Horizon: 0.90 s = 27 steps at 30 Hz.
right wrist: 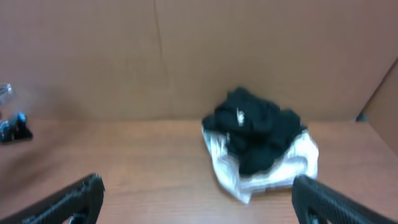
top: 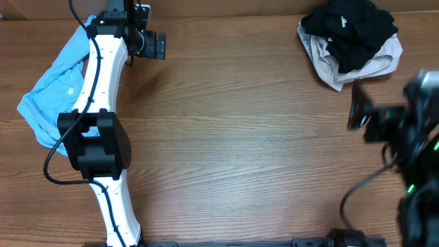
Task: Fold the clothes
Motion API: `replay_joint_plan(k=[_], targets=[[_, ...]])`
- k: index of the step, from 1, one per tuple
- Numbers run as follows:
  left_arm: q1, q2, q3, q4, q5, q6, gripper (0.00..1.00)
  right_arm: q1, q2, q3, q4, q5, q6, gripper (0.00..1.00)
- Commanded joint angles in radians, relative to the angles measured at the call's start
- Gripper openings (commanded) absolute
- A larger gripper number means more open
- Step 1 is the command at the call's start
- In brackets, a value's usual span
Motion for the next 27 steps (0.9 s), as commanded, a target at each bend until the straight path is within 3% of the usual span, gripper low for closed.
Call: replay_joint_plan(k=[1, 4, 8, 19, 27], targets=[[-0.003, 0.011, -0.004, 0.000, 0.000, -0.006, 1.00, 0.004, -0.151, -0.203, 0.074, -0.002, 0.005, 1.00], [-0.003, 0.011, -0.004, 0.000, 0.000, -0.006, 1.00, 0.003, -0.287, -0.371, 0.162, 0.008, 0.040, 1.00], [-0.003, 0.011, -0.004, 0.000, 0.000, -0.006, 1.00, 0.004, -0.423, -0.563, 0.252, 0.081, 0.211, 1.00], [-0.003, 0.011, -0.004, 0.000, 0.000, -0.006, 1.00, 0.005, -0.627, -0.948, 0.531, 0.096, 0.209, 1.00], [-0.003, 0.011, -0.004, 0.000, 0.000, -0.006, 1.00, 0.006, -0.716, -1.078, 0.703, 0.096, 0.220, 1.00]])
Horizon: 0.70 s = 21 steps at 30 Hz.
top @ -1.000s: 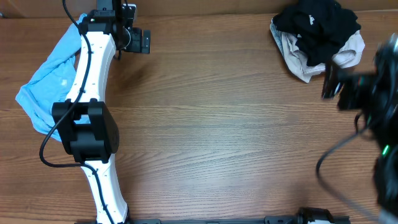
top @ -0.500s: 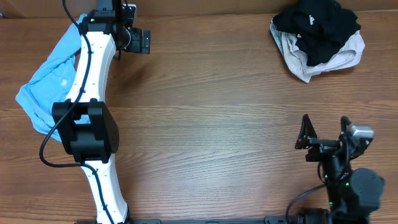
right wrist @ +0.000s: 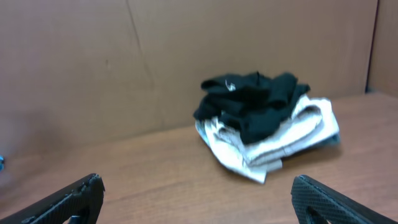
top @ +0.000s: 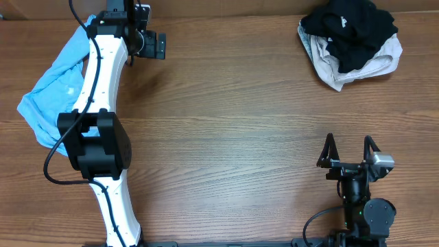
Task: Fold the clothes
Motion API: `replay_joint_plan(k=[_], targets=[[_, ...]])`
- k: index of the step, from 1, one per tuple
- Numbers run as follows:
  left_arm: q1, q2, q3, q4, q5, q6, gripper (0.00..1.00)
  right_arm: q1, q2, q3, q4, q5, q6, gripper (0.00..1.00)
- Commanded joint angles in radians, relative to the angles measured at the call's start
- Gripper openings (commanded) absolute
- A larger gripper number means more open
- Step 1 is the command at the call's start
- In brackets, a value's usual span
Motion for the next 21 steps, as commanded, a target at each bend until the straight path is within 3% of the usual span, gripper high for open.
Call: replay_joint_plan(k=[1, 4, 8, 21], targets=[[-0.003, 0.011, -0.004, 0.000, 0.000, -0.006, 1.00, 0.007, -0.019, -0.043, 0.079, 0.013, 0.025, 1.00], [-0.003, 0.011, -0.004, 0.000, 0.000, -0.006, 1.00, 0.010, -0.019, -0.042, 0.079, 0.017, 0.050, 1.00], [-0.003, 0.011, -0.004, 0.000, 0.000, -0.006, 1.00, 0.010, -0.019, -0.042, -0.040, 0.005, 0.065, 1.00], [-0.003, 0.011, -0.004, 0.000, 0.000, -0.006, 1.00, 0.010, -0.018, -0.042, -0.042, 0.002, 0.064, 1.00]])
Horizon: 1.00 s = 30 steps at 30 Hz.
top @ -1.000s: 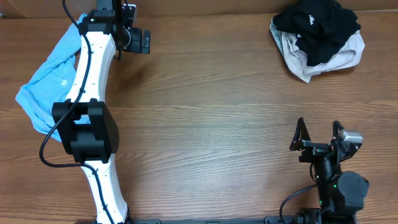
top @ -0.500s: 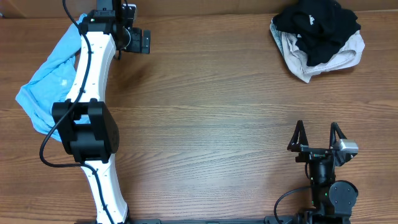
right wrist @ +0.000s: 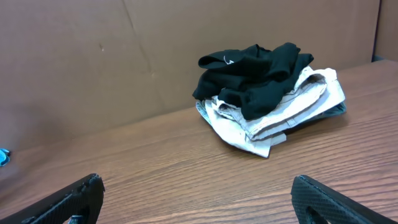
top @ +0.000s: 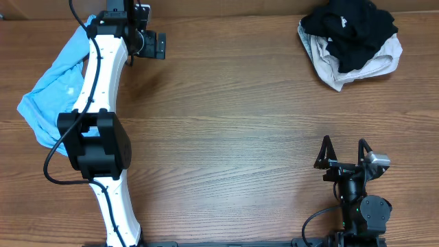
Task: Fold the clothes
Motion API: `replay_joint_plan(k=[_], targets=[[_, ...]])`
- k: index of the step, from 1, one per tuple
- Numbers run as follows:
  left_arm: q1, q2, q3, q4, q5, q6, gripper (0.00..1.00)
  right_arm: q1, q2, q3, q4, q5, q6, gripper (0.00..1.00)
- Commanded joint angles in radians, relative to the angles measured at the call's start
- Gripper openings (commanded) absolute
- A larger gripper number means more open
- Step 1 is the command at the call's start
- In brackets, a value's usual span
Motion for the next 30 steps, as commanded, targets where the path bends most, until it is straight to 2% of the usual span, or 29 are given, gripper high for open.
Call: replay_joint_plan(k=[1, 25, 30], targets=[[-0.003, 0.011, -0.004, 0.000, 0.000, -0.006, 1.00, 0.005, -0.010, -0.011, 0.006, 0.002, 0.008, 1.00], [-0.025, 0.009, -0.004, -0.003, 0.000, -0.006, 1.00, 0.005, -0.010, -0.011, 0.006, 0.002, 0.008, 1.00], [-0.085, -0.089, -0.004, -0.040, 0.000, -0.006, 1.00, 0.005, -0.010, -0.011, 0.006, 0.002, 0.008, 1.00]])
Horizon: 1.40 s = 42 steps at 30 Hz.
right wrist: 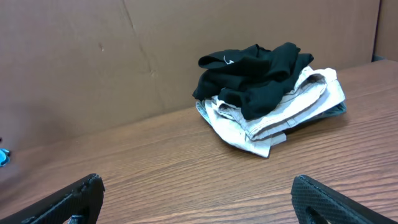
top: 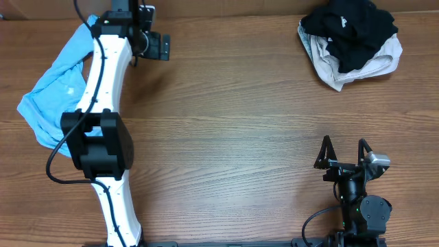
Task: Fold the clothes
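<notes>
A crumpled light-blue garment [top: 49, 92] lies at the table's left edge, partly under my left arm. At the far right corner a black garment [top: 350, 27] sits heaped on beige shorts [top: 330, 67]; the right wrist view shows the same black garment [right wrist: 252, 62] on the beige shorts [right wrist: 292, 109]. My left gripper [top: 162, 46] hangs at the far left, beside the blue garment and apart from it; its jaws are not readable. My right gripper [top: 345, 143] stands open near the front right, with nothing between its fingers and bare wood ahead of it [right wrist: 198, 186].
The wooden table [top: 240, 137] runs between the two heaps. A brown cardboard wall [right wrist: 81, 56] stands along the far edge behind the pile. The left arm's white links [top: 103, 89] stretch from the front edge up the left side.
My left arm's wrist and gripper sit slightly further right and toward the far edge. The right arm, the pile and the blue garment have not moved.
At first my right arm was raised at the right edge, gripper open and facing the black-and-beige pile. Then it stood low at the front right, still open, and stayed there. The left arm stayed by the blue garment until its small shift now.
</notes>
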Motion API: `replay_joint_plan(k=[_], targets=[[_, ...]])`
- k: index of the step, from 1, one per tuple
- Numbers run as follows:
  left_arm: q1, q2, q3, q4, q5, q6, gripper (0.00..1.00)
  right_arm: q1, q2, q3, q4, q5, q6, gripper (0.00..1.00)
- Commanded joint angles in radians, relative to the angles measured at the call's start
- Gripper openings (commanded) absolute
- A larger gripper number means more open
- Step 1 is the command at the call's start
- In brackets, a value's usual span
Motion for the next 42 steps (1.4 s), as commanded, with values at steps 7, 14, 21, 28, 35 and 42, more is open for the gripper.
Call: replay_joint_plan(k=[7, 14, 21, 28, 35, 42], targets=[[-0.134, -0.422, -0.004, -0.029, 0.001, -0.006, 1.00, 0.005, -0.010, -0.011, 0.006, 0.002, 0.008, 1.00], [-0.159, -0.697, -0.004, -0.067, -0.033, -0.005, 1.00, 0.005, -0.010, -0.011, 0.006, 0.002, 0.008, 1.00], [-0.066, -0.861, -0.126, -0.115, 0.014, 0.024, 1.00, 0.005, -0.010, -0.011, 0.006, 0.002, 0.008, 1.00], [0.018, -1.110, -0.645, 0.260, 0.085, 0.024, 1.00, 0.005, -0.010, -0.011, 0.006, 0.002, 0.008, 1.00], [0.019, -1.371, -1.168, 0.500, 0.062, 0.024, 1.00, 0.005, -0.010, -0.011, 0.006, 0.002, 0.008, 1.00], [0.019, -1.669, -1.724, 0.976, 0.055, 0.005, 1.00, 0.005, -0.010, -0.011, 0.006, 0.002, 0.008, 1.00]])
